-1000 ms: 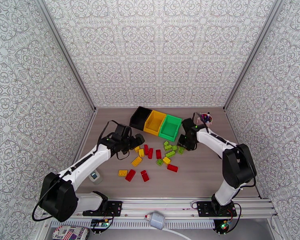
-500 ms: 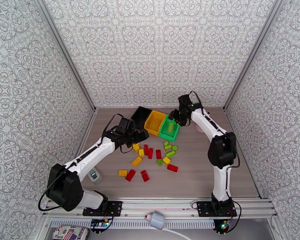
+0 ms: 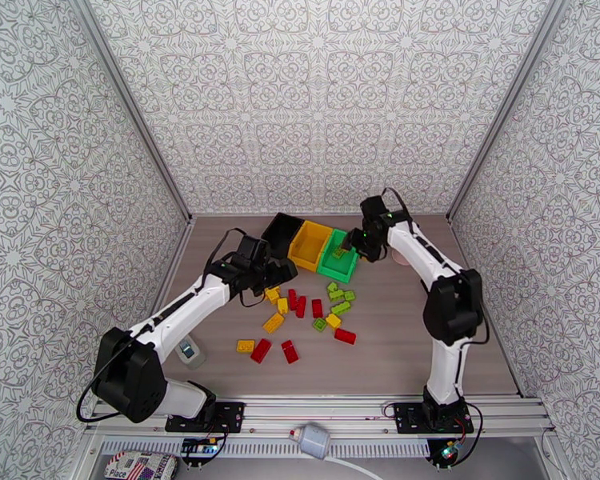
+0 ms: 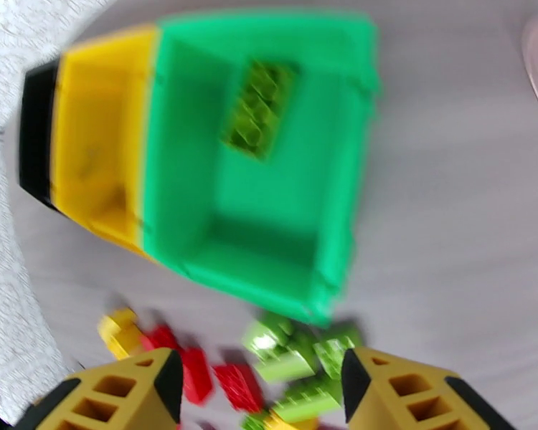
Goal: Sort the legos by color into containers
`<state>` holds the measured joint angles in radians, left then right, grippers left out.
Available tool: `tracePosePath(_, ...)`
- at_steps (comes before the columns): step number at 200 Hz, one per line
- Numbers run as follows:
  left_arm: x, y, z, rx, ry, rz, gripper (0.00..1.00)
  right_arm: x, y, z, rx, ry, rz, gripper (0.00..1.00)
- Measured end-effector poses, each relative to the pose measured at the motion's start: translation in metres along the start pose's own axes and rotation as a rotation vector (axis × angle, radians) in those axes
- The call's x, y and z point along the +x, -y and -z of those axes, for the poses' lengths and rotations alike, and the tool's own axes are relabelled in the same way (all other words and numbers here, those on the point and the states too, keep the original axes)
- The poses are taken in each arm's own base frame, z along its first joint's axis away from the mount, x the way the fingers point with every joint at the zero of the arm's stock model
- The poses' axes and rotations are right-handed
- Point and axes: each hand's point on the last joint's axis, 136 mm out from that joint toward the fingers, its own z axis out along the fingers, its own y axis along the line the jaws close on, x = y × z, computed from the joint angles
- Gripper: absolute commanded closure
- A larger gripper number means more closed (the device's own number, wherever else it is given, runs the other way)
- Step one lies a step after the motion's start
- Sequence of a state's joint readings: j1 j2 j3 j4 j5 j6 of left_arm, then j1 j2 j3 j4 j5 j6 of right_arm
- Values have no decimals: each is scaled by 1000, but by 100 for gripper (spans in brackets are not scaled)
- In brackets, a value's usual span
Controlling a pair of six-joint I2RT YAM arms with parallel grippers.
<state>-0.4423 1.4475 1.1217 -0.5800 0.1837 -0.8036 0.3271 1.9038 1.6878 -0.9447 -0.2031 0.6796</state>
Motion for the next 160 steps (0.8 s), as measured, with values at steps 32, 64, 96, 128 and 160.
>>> tracePosePath(32, 7, -5, -4, -15, -13, 2, 9, 38, 25, -3, 28, -42, 1, 34)
tracePosePath(64, 21, -7, -9, -29, -39, -6, 9, 79, 30, -19, 47, -105, 46, 34)
tracePosePath(96, 42, -13, -12, -45, -69, -1, 9, 116, 25, -35, 54, -172, 109, 34)
tracePosePath(128, 58, -20, -10, -54, -76, 15, 9, 130, 16, -41, 48, -191, 149, 30)
tracePosePath(160, 64, -27, -1, -51, -54, 36, 9, 138, 24, -57, 101, -223, 168, 27)
